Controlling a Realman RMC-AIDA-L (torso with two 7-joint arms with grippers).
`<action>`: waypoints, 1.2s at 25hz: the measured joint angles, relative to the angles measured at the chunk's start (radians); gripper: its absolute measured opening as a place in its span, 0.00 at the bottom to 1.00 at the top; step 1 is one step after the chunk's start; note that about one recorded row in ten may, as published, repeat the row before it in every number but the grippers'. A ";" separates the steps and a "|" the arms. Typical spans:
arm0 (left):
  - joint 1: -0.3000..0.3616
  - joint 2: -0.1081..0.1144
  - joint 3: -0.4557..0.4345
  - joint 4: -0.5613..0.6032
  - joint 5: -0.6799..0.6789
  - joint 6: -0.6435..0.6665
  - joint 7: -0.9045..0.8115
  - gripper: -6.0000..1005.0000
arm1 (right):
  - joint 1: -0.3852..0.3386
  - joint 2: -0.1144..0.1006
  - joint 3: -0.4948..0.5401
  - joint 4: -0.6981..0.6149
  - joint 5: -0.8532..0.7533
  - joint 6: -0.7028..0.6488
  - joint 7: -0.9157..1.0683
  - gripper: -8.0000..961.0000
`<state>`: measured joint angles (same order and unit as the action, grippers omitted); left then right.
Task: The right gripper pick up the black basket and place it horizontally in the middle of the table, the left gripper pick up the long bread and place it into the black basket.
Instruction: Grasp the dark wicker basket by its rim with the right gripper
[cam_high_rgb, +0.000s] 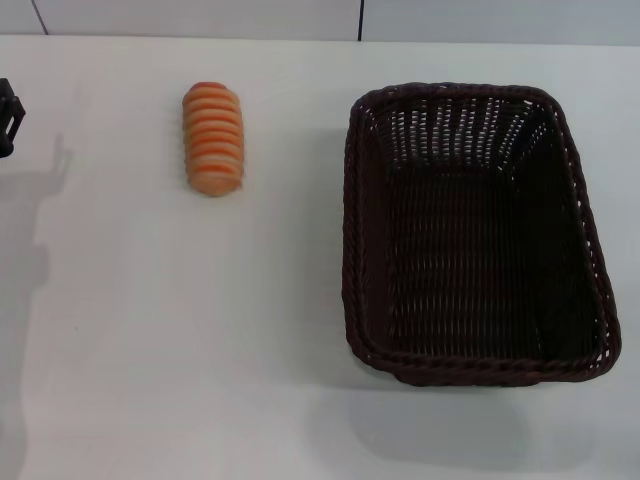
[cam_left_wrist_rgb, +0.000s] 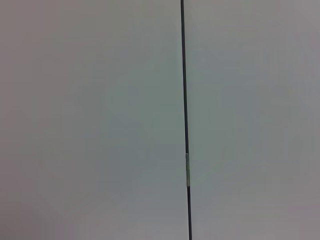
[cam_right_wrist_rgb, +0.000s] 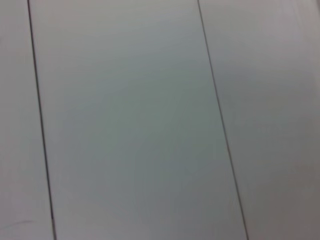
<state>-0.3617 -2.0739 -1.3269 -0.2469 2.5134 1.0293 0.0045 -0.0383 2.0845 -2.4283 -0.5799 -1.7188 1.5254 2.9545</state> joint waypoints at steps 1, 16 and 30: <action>0.000 0.000 0.000 0.000 0.001 0.000 0.000 0.84 | 0.000 0.000 -0.007 0.000 0.001 0.002 0.000 0.85; -0.001 0.000 -0.002 0.000 -0.003 -0.004 0.000 0.84 | -0.042 -0.141 -0.142 -0.342 -0.158 -0.109 -0.115 0.85; -0.017 0.001 -0.008 0.002 -0.002 -0.011 0.000 0.84 | -0.286 -0.181 0.186 -1.257 -0.096 -1.160 -0.850 0.85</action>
<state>-0.3786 -2.0729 -1.3353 -0.2449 2.5114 1.0181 0.0046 -0.3247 1.9036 -2.2425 -1.8374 -1.8146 0.3655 2.1047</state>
